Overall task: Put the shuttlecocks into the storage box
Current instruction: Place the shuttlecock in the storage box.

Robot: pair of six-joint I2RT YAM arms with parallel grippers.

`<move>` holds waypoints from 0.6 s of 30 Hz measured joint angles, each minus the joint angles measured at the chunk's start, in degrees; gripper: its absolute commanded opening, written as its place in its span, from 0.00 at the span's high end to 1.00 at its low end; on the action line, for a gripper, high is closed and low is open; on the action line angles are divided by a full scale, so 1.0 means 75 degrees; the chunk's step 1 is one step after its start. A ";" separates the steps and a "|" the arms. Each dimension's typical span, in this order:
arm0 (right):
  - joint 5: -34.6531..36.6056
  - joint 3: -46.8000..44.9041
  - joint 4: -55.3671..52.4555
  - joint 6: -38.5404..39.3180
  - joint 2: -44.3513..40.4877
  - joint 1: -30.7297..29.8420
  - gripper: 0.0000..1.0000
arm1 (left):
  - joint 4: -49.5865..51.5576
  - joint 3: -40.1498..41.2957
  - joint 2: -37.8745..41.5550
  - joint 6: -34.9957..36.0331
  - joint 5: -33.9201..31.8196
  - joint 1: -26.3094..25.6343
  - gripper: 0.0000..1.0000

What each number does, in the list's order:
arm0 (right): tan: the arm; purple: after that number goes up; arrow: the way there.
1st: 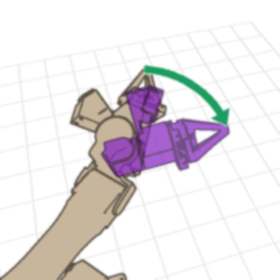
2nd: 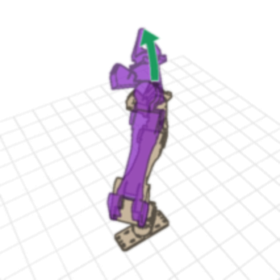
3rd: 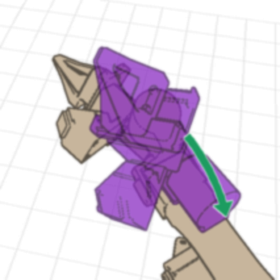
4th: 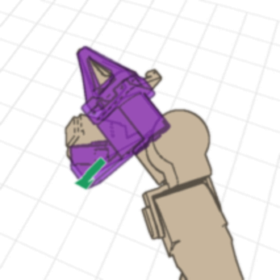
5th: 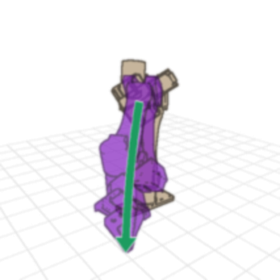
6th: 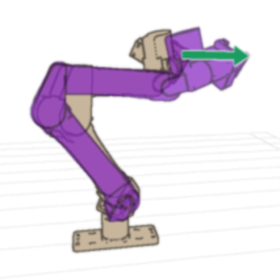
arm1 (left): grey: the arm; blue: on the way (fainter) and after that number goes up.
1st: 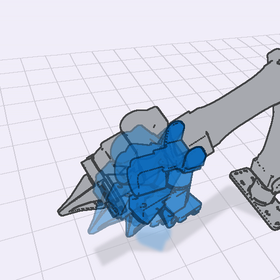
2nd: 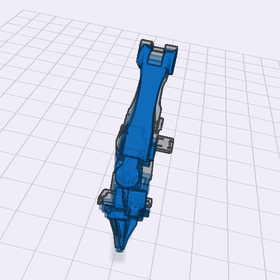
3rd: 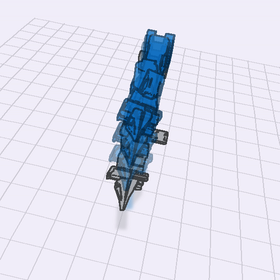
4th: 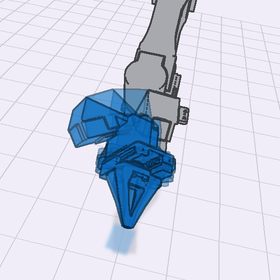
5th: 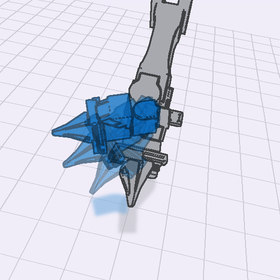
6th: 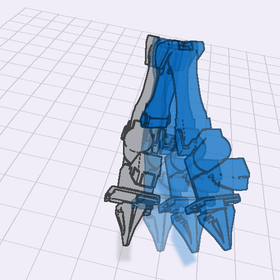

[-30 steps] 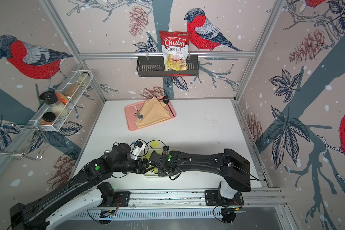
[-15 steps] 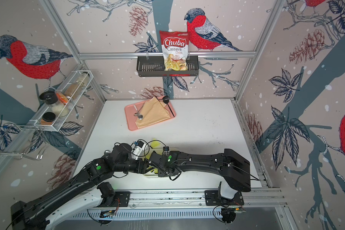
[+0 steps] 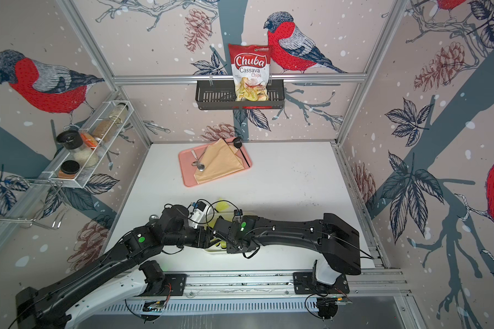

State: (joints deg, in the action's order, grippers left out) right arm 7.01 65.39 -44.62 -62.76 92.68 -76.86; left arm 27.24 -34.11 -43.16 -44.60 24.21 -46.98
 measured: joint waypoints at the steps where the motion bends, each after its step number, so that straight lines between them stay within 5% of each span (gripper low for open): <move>1: 0.0000 -0.0012 0.0006 0.0000 0.0012 0.0000 0.68 | 0.0000 0.0000 0.0000 0.0000 0.0000 0.0000 0.30; 18: 0.0082 -0.0221 0.0242 -0.0012 0.0198 0.0192 0.76 | -0.0009 0.0000 -0.0038 -0.0055 0.0000 0.0000 0.30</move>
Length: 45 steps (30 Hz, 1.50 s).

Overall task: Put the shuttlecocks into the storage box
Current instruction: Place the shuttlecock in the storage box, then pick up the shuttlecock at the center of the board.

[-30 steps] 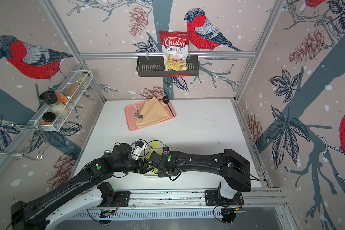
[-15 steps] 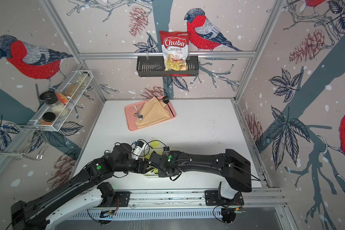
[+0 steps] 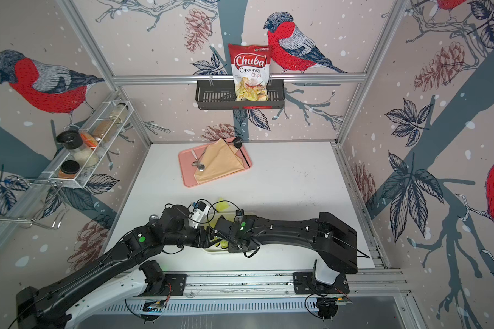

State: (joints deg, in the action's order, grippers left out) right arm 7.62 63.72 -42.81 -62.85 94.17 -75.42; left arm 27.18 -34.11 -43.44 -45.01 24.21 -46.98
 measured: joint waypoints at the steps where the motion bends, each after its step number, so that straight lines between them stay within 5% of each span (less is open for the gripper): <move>1: 0.0000 0.0003 0.0020 0.0000 0.0009 0.0000 0.76 | 0.0000 0.0000 0.0003 0.0000 -0.0003 0.0000 0.30; 22: -0.0015 0.0592 -0.0895 -0.0277 -0.0822 -0.0507 0.63 | -0.0157 -0.0329 -0.0076 -0.0178 -0.0058 0.0000 0.31; 29: 0.0149 0.1058 -0.1311 -0.0303 -0.1061 0.0009 0.62 | -0.0160 -0.0606 -0.0087 -0.0373 -0.0291 0.0157 0.31; 45: -0.0210 0.2981 -0.1285 0.2127 0.0632 0.2311 0.54 | 0.0303 -0.1816 -0.1757 0.0446 0.0166 0.3535 0.31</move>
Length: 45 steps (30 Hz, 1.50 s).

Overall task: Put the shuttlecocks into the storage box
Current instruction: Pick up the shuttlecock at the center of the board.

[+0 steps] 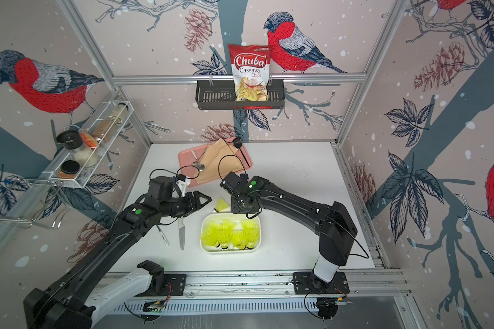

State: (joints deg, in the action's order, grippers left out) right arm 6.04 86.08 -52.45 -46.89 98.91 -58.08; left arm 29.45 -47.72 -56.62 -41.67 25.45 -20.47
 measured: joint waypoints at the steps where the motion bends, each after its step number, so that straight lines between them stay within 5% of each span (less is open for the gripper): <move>1: -0.0134 0.0239 0.0029 0.0087 0.0224 0.0000 0.52 | 0.0041 -0.0041 -0.0111 0.0082 -0.0012 0.0172 0.31; 8: -0.0530 0.1743 0.0038 0.0023 0.1824 -0.0006 0.47 | 0.0157 -0.0009 -0.0589 0.0679 -0.0259 0.1052 0.31; 18: -0.0903 0.2804 0.0111 -0.0965 0.3171 0.0050 0.47 | -0.0157 0.0679 -0.0519 0.1157 -0.0627 0.1405 0.31; 45: -0.1600 0.2608 0.0938 -0.1999 0.3923 0.0315 0.48 | -0.0866 0.1035 -0.0766 0.1352 0.0187 0.1434 0.31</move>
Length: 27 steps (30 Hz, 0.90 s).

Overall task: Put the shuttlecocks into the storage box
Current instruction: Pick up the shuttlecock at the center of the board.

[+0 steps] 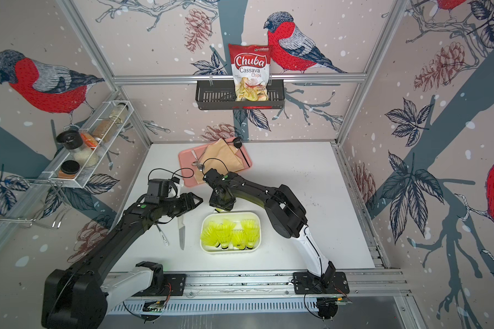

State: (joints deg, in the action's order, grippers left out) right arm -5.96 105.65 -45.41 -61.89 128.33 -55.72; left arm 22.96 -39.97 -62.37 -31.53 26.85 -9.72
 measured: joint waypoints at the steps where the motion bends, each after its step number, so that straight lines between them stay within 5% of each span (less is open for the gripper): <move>1: 0.0000 -0.0006 0.0003 0.0000 0.0020 0.0006 0.48 | 0.0000 0.0000 0.0000 0.0000 0.0006 0.0000 0.31; 12: 0.0300 -0.0064 -0.0017 0.0262 0.0131 0.0449 0.53 | -0.0076 0.0023 -0.0035 -0.0003 0.0221 0.0003 0.32; 27: 0.1148 -0.0216 -0.0294 0.0866 0.0079 0.0734 0.45 | -0.1247 0.0184 -0.0589 -0.0554 0.1495 -0.0032 0.32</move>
State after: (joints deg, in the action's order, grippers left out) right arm 2.66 104.03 -47.62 -55.40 128.92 -50.22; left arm 13.61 -38.59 -66.78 -35.68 38.06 -9.96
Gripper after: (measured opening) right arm 0.546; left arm 0.678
